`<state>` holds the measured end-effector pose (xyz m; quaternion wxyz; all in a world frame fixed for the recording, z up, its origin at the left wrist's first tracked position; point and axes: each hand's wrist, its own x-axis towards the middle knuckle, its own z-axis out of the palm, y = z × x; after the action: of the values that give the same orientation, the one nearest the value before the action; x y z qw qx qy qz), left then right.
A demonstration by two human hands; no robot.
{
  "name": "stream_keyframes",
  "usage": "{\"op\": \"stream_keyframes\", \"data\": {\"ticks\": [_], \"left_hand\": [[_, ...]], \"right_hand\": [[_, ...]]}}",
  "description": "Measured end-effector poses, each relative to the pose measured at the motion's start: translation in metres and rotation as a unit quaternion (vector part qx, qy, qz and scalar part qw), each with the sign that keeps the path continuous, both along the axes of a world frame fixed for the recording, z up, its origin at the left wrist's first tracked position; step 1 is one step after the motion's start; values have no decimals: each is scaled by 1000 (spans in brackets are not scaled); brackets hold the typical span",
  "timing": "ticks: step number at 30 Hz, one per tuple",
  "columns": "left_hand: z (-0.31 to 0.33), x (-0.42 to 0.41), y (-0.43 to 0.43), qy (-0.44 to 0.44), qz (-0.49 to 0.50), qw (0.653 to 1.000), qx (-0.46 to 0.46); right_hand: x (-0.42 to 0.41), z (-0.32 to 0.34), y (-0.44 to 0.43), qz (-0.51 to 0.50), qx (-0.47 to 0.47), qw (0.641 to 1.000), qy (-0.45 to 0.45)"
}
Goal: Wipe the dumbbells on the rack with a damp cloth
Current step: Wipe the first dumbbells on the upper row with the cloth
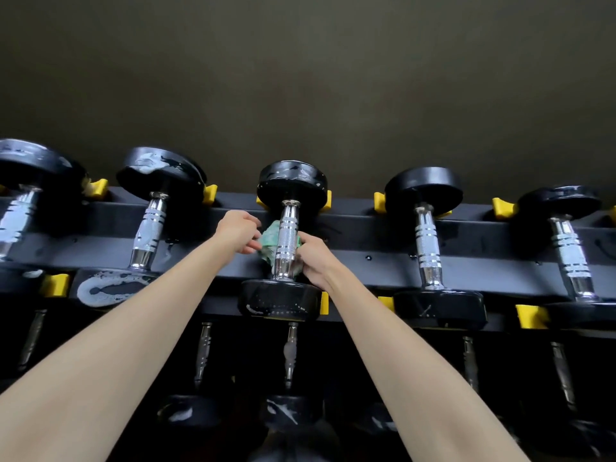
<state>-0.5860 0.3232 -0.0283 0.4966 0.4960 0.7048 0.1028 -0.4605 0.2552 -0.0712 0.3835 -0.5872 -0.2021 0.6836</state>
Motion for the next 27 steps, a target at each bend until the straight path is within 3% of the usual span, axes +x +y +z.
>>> {"op": "stream_keyframes", "data": {"ticks": [3, 7, 21, 27], "left_hand": [[7, -9, 2, -3, 9, 1000, 9], [14, -15, -2, -15, 5, 1000, 6], [41, -9, -25, -60, -52, 996, -30], [52, -13, -29, -92, -55, 994, -16]], "right_hand": [[8, 4, -6, 14, -15, 999, 46], [12, 17, -12, 1, -39, 998, 41], [17, 45, -34, -98, -90, 983, -123], [16, 81, -42, -100, -41, 988, -109]]}}
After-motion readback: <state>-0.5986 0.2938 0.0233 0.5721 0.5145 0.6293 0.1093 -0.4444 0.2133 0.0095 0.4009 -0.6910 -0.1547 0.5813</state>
